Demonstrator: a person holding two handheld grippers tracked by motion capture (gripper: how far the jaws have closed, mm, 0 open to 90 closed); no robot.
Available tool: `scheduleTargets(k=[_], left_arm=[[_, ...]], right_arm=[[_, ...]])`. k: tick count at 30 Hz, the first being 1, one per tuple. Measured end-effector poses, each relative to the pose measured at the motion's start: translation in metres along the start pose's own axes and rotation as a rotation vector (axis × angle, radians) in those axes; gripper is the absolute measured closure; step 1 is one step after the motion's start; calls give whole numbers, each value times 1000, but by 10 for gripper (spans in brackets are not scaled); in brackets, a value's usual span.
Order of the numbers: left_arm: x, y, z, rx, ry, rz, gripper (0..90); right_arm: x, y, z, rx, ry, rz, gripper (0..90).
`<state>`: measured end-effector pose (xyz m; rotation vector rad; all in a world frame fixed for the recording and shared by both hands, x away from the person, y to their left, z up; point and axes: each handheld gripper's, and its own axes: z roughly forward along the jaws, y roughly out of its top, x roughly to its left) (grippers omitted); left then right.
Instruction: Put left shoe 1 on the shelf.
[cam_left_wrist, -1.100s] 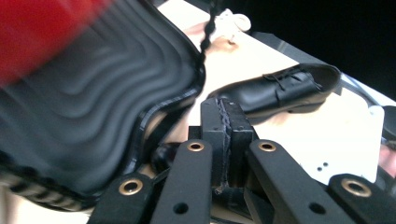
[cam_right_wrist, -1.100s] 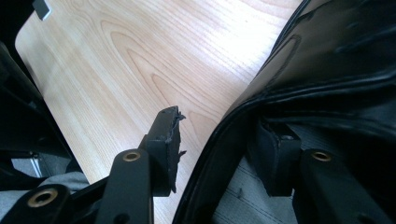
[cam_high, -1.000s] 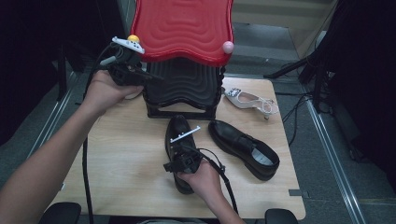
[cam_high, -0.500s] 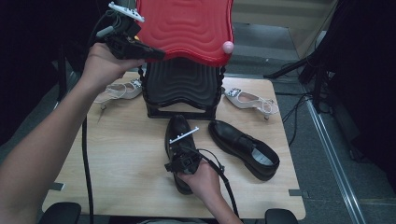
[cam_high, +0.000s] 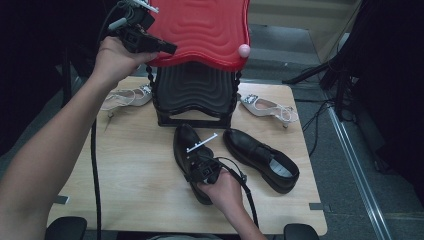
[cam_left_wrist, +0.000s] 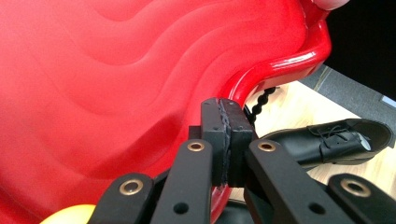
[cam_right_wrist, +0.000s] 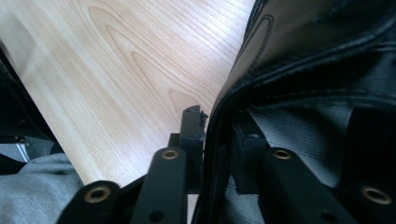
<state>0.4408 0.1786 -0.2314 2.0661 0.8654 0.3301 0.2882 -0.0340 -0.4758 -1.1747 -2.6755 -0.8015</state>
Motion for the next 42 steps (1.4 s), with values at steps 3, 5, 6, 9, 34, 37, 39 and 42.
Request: scheduleTargets(k=[3, 5, 6, 9, 34, 37, 39, 42], left_arm=[[1, 1, 3, 7, 4, -11, 900], [1, 1, 6, 18, 6, -2, 900], [1, 1, 7, 19, 11, 6, 900], [2, 0, 9, 27, 13, -2, 900], [4, -2, 10, 33, 16, 7, 900], [3, -3, 10, 31, 19, 6, 900], [3, -3, 10, 30, 21, 6, 900], [3, -3, 10, 29, 21, 7, 900]], right_arm=[[1, 2, 7, 14, -8, -8, 735], [1, 4, 8, 24, -20, -17, 759], [1, 4, 7, 26, -22, -17, 782], [-3, 3, 2, 6, -15, -6, 857], [-39, 0, -62, -124, 167, 5, 872], [-36, 2, -73, -147, 166, -4, 872], [-33, 4, -81, -158, 172, -16, 872], [-29, 7, -94, -182, 184, -31, 871]])
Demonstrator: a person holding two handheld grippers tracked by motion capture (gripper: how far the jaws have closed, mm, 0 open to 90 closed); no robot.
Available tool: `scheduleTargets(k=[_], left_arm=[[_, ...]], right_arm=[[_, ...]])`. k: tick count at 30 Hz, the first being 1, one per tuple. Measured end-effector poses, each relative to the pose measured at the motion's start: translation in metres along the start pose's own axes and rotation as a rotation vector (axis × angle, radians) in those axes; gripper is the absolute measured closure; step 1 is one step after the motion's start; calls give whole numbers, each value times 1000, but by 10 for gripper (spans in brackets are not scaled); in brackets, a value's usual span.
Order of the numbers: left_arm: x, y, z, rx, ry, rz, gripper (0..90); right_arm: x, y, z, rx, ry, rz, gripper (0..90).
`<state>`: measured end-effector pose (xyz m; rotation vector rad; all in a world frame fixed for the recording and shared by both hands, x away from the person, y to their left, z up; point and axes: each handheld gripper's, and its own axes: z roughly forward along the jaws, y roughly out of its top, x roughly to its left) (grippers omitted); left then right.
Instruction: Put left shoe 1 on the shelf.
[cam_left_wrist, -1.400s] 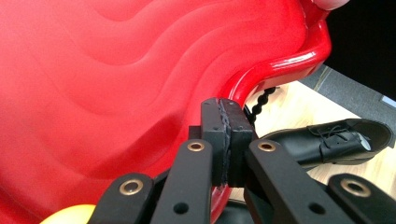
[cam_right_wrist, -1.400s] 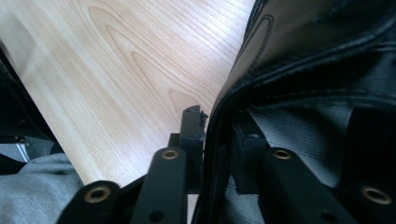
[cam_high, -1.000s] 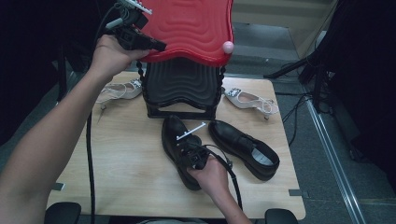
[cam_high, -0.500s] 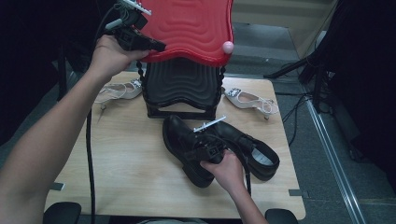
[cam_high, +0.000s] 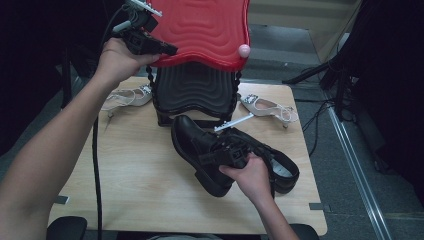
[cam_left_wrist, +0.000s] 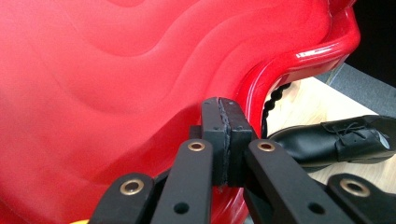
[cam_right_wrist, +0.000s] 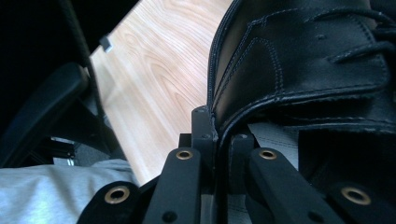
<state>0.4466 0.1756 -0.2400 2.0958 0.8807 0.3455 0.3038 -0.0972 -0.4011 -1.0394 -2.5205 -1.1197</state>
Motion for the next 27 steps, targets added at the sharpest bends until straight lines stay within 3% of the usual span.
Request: scheduleTargets(k=[4, 11, 27], left_arm=[[0, 0, 0, 0, 0, -1, 900], [-1, -1, 0, -9, 8, 0, 900], [-2, -1, 0, -10, 6, 2, 900]], right_arm=[[8, 9, -17, -35, 4, -13, 871], [9, 34, -33, -65, -53, -35, 869], [-13, 91, -22, -138, -196, -40, 869]])
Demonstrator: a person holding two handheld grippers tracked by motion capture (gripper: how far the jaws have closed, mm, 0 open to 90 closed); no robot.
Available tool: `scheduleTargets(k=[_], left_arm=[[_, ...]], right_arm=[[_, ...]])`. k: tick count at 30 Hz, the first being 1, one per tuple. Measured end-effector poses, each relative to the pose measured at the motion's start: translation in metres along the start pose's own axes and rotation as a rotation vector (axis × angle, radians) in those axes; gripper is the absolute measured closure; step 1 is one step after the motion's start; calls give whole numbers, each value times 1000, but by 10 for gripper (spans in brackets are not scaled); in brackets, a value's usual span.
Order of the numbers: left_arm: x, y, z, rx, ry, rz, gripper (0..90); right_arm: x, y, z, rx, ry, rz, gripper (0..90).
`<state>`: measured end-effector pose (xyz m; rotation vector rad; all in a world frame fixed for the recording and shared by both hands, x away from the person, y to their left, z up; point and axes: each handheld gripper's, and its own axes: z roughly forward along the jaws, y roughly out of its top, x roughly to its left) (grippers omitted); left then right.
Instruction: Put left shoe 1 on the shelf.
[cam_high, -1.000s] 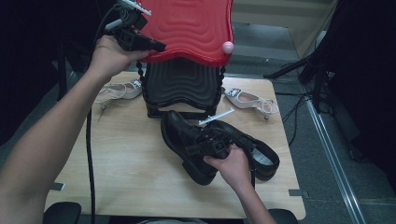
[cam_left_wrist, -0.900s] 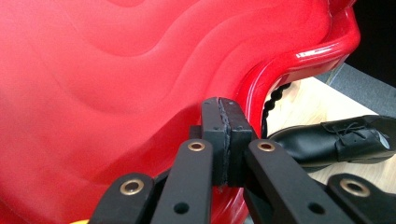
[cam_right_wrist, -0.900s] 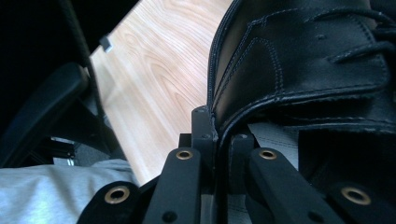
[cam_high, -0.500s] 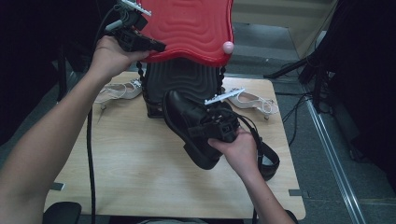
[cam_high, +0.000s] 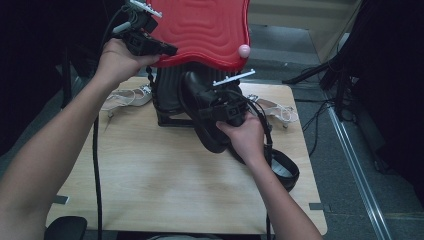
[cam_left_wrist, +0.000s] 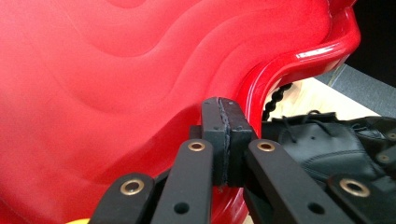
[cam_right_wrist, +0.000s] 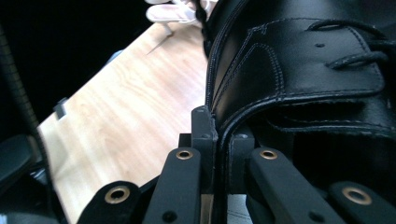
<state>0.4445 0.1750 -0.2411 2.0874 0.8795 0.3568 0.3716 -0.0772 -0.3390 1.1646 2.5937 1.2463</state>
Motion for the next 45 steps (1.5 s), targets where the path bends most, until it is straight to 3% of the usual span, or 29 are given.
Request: scheduleTargets(k=[7, 10, 15, 18, 27, 32, 38, 40, 43, 45], left_arm=[[-1, 0, -1, 4, 3, -2, 900], [0, 0, -1, 9, -1, 4, 900], [0, 0, -1, 6, -1, 10, 900], [-1, 0, -1, 9, 0, 6, 900], [-1, 0, -1, 8, 5, 3, 900], [-1, 0, -1, 6, 6, 1, 900], [-1, -1, -1, 4, 9, 1, 900], [-1, -1, -1, 0, 10, 7, 900], [-1, -1, -1, 0, 10, 9, 900], [-1, -2, -1, -1, 12, 13, 900]], right_arm=[[2, 10, 24, -8, -98, -57, 868], [1, 10, 34, -27, -110, -87, 869], [-6, 5, 47, -49, -73, -33, 872], [-4, 5, 56, -58, -108, -62, 871], [0, 19, 82, -91, -157, -70, 868], [-1, 28, 87, -148, -156, -39, 868], [-1, 34, 98, -146, -182, -32, 842], [0, 33, 101, -143, -176, -25, 815], [0, 35, 105, -127, -140, 34, 754], [1, 35, 106, -135, -126, 20, 726]])
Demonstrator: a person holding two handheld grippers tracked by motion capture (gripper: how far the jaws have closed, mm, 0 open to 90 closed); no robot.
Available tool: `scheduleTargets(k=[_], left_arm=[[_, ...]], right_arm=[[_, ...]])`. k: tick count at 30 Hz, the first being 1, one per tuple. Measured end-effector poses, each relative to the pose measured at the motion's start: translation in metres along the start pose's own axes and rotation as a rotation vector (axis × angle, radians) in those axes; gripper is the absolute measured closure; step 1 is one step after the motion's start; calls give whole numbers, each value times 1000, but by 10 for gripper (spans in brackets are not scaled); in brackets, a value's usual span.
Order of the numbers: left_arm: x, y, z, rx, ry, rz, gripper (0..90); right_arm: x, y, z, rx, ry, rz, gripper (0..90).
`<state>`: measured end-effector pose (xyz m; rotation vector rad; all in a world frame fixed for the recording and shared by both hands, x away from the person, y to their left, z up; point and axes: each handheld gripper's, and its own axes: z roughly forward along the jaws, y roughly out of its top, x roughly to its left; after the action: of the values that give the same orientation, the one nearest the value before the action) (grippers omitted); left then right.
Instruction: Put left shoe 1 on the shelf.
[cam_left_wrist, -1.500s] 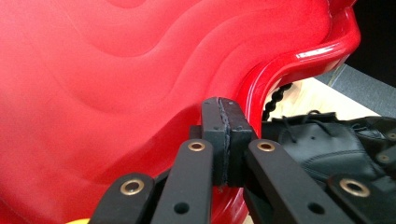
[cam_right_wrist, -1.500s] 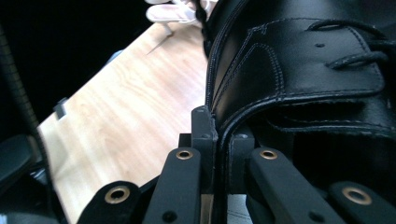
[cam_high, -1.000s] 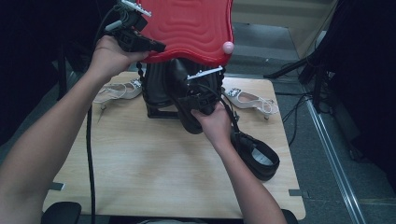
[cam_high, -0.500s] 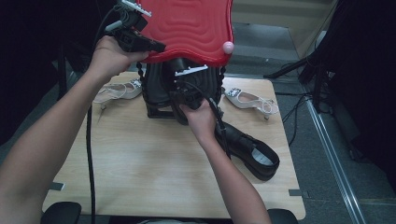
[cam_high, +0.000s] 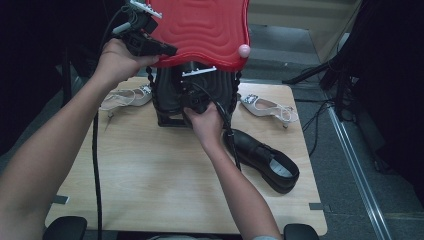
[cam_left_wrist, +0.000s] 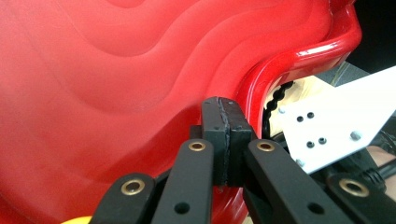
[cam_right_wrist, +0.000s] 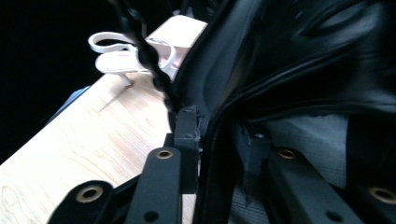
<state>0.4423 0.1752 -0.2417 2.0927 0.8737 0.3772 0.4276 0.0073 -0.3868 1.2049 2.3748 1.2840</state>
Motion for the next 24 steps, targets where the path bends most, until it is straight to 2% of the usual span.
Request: scheduleTargets(k=[4, 8, 11, 15, 17, 19, 24], left_arm=[[0, 0, 0, -3, 1, 0, 900], [0, 0, 0, -3, 0, -2, 900], [0, 0, 1, -5, 0, -2, 900], [0, 0, 1, -7, 1, -5, 900], [0, 0, 1, -8, 0, -5, 900], [0, 0, 1, -8, 0, -4, 900], [0, -1, 0, -7, 0, -2, 900]], right_arm=[[4, -1, 0, 13, -27, -26, 686], [5, -2, -9, -15, -2, -28, 680], [8, -3, -19, -14, 13, -36, 714], [14, -9, -35, -4, 3, -85, 780], [15, -12, -45, -16, 38, -80, 825], [18, -15, -53, -7, 53, -108, 900], [21, -28, -66, 19, 73, -147, 900]])
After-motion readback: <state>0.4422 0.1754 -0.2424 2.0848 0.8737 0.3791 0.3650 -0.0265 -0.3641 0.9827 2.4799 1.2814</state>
